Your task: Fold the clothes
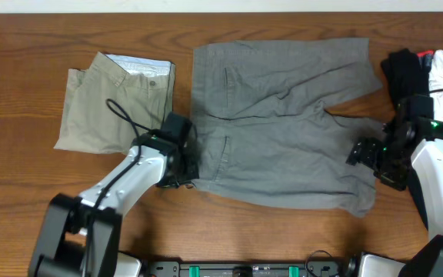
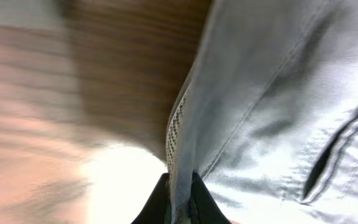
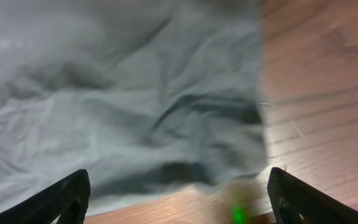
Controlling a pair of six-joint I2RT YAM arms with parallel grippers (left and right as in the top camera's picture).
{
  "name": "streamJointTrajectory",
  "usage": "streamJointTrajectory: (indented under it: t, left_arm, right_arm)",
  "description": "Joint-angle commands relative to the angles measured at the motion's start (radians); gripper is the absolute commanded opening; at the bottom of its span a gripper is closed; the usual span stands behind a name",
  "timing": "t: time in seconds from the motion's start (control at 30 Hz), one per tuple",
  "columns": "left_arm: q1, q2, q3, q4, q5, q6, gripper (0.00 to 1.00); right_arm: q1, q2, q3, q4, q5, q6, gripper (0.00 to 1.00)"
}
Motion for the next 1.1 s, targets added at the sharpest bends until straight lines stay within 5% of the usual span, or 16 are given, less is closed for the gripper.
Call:
streamJointTrajectory:
  t: [0.0,0.23,0.57,0.6,0.7,0.77,1.07]
  left_arm:
    - [0.023,-0.079,-0.005,-0.032,-0.081,-0.032,0.06]
    - [0.025,-0.136,-0.005,-0.150,-0.123,-0.090,0.06]
    - [0.025,-0.136,-0.005,-0.370,-0.156,-0.109,0.07]
    - [0.026,-0.136,-0.005,-0.375,-0.158,-0.109,0.10]
    - [0.025,-0.136,-0.002,-0.369,-0.156,-0.109,0.42]
    - [0.025,-0.136,0.012,-0.364,-0.155,-0.100,0.50]
    - [0.025,-0.136,0.190,-0.363,-0.090,-0.003,0.64]
  right_arm:
    - [-0.029,0.011,-0.017,0.003,-0.003,-0.019,0.90]
    - [-0.044,0.011,-0.056,0.256,-0.230,-0.071,0.78]
    - [-0.044,0.052,-0.056,0.727,-0.239,-0.016,0.76]
    - [-0.044,0.069,-0.056,0.764,-0.243,-0.009,0.75]
    - [-0.044,0.146,-0.056,0.890,-0.277,-0.003,0.74]
    - [-0.044,0.206,-0.056,0.982,-0.314,-0.001,0.74]
    - [-0.031,0.480,-0.025,1.310,-0.399,0.031,0.71]
